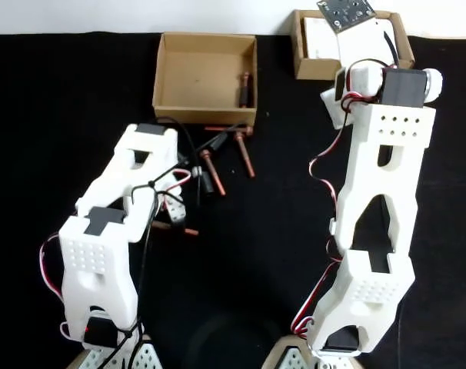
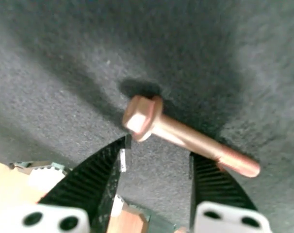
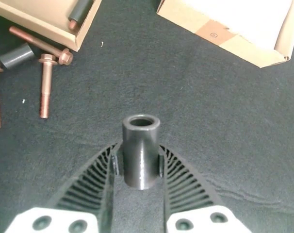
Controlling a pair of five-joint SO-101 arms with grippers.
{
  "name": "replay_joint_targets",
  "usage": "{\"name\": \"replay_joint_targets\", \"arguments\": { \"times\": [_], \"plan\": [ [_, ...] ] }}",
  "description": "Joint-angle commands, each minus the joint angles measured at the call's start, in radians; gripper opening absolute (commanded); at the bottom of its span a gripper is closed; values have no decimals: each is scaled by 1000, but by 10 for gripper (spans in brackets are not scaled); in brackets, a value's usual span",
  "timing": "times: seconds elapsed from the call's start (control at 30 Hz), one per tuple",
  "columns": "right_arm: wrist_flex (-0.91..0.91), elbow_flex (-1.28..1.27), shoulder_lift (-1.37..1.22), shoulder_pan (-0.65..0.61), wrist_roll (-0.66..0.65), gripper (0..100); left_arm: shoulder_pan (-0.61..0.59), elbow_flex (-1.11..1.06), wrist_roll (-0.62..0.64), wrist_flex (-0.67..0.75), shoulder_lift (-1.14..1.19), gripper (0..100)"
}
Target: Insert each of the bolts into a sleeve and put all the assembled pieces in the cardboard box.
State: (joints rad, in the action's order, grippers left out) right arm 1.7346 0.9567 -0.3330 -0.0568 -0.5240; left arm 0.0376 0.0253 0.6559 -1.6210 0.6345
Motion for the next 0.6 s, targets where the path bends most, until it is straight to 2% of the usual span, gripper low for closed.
{"name": "replay_joint_targets", "arguments": {
  "times": [0.0, 0.27, 0.47, 0.57],
  "plan": [
    [-18, -2, 73, 10, 9, 7, -31, 113, 32, 87, -31, 230],
    [-12, -2, 4, 10, 11, 7, -82, 209, 77, 78, -88, 230],
    [-16, -2, -5, 10, 11, 7, -53, 302, 83, -64, -91, 230],
    [-16, -2, -7, 10, 11, 7, -36, 366, 94, -91, -91, 230]
  ]
}}
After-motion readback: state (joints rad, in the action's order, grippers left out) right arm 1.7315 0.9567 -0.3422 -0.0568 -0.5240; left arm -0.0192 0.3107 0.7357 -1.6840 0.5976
